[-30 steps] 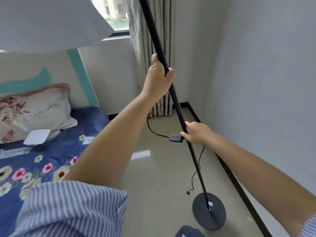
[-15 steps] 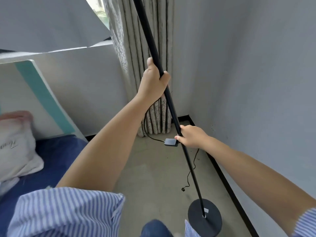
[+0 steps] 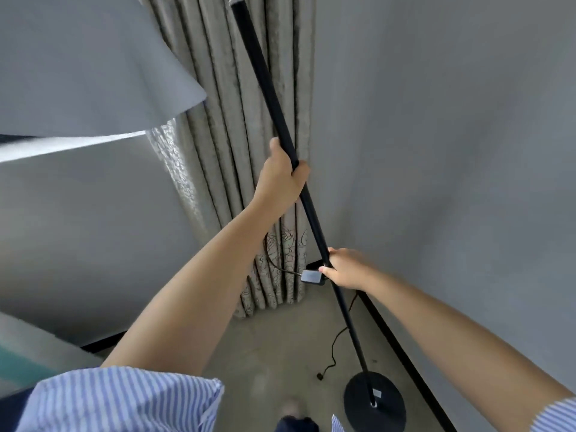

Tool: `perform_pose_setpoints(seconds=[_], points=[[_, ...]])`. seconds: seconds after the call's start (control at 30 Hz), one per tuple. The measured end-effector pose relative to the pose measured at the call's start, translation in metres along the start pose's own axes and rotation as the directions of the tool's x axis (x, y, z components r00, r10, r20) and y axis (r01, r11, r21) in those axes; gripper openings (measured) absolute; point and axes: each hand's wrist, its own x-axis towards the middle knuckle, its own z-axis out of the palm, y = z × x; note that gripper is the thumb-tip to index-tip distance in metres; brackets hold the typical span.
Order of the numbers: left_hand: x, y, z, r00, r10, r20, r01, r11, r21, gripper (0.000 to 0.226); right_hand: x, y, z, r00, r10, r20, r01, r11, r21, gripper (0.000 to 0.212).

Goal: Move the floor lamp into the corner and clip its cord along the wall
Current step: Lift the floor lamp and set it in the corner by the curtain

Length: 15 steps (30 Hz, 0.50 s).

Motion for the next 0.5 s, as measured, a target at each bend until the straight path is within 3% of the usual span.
perform_pose_setpoints(seconds=[0.27, 0.5], points=[[0.12, -0.012, 0.017, 0.998, 0.023, 0.065, -0.023, 1.0, 0.013, 0.05, 0.127, 0.029, -0.041, 0.998, 0.058, 0.006, -0.058, 0.997, 0.057, 0.033], [0.193, -0.02, 0.043, 0.999, -0.034, -0.005, 0.034, 0.997, 0.067, 0.05, 0.217, 0.06, -0.064, 1.0, 0.012, -0.006, -0.011, 0.996, 0.092, 0.025]])
